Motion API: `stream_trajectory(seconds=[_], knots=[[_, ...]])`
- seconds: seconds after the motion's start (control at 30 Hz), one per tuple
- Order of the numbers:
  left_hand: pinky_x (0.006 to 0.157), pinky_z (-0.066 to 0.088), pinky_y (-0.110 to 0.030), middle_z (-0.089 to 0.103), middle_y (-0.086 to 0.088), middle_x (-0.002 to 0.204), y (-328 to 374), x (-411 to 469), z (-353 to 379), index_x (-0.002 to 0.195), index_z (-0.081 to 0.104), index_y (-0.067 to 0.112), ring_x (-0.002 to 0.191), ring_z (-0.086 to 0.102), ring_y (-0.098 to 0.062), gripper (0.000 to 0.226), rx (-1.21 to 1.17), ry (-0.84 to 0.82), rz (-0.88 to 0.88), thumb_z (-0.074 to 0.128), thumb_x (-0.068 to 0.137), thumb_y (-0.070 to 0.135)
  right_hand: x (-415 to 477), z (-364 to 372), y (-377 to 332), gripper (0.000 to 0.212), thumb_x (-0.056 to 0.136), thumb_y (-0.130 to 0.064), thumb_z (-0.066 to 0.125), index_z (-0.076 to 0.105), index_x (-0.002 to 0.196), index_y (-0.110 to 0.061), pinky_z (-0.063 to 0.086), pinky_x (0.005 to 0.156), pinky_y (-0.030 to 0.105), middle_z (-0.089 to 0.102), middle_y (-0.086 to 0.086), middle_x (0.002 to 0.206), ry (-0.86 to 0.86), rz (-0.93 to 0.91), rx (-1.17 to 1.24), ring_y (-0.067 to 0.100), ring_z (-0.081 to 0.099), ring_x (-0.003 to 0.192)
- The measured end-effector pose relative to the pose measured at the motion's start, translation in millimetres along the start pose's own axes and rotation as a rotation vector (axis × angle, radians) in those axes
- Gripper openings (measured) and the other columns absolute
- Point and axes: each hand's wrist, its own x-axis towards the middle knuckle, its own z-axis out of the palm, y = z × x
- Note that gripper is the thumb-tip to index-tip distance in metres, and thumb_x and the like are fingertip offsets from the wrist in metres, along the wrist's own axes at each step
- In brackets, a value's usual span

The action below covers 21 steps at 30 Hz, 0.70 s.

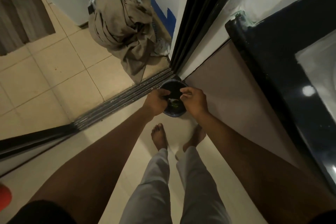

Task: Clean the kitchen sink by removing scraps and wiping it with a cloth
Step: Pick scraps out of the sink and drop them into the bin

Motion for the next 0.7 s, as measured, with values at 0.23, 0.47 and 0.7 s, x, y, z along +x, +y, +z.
stream_trajectory(seconds=[0.23, 0.47, 0.7], knots=[[0.076, 0.049, -0.029, 0.076, -0.011, 0.108, 31.6, -25.6, -6.8, 0.104, 0.076, 0.009, 0.097, 0.07, -0.024, 0.017, 0.099, 0.252, 0.201, 0.065, 0.094, 0.0, -55.4, -20.8, -3.9, 0.022, 0.097, -0.003, 0.067, 0.073, 0.118, -0.006, 0.049, 0.076, 0.001, 0.074, 0.005, 0.114, 0.075, -0.063, 0.179, 0.013, 0.069, 0.105], [0.069, 0.047, -0.028, 0.064, 0.006, 0.076, 71.5, -43.9, -7.8, 0.083, 0.065, 0.014, 0.07, 0.061, -0.01, 0.025, 0.052, 0.195, 0.31, 0.076, 0.079, -0.008, -99.3, -44.0, 10.7, 0.017, 0.096, -0.001, 0.067, 0.074, 0.109, -0.011, 0.051, 0.075, 0.003, 0.073, -0.006, 0.101, 0.141, -0.053, 0.302, -0.004, 0.067, 0.092], [0.072, 0.054, -0.03, 0.071, -0.004, 0.084, 113.1, -92.1, -8.8, 0.091, 0.072, 0.004, 0.077, 0.067, -0.018, 0.01, 0.04, 0.167, 0.401, 0.08, 0.086, 0.002, -135.6, -84.4, -12.2, 0.021, 0.095, -0.001, 0.067, 0.076, 0.107, -0.015, 0.053, 0.077, 0.006, 0.076, -0.008, 0.1, 0.212, -0.112, 0.377, -0.008, 0.07, 0.09]])
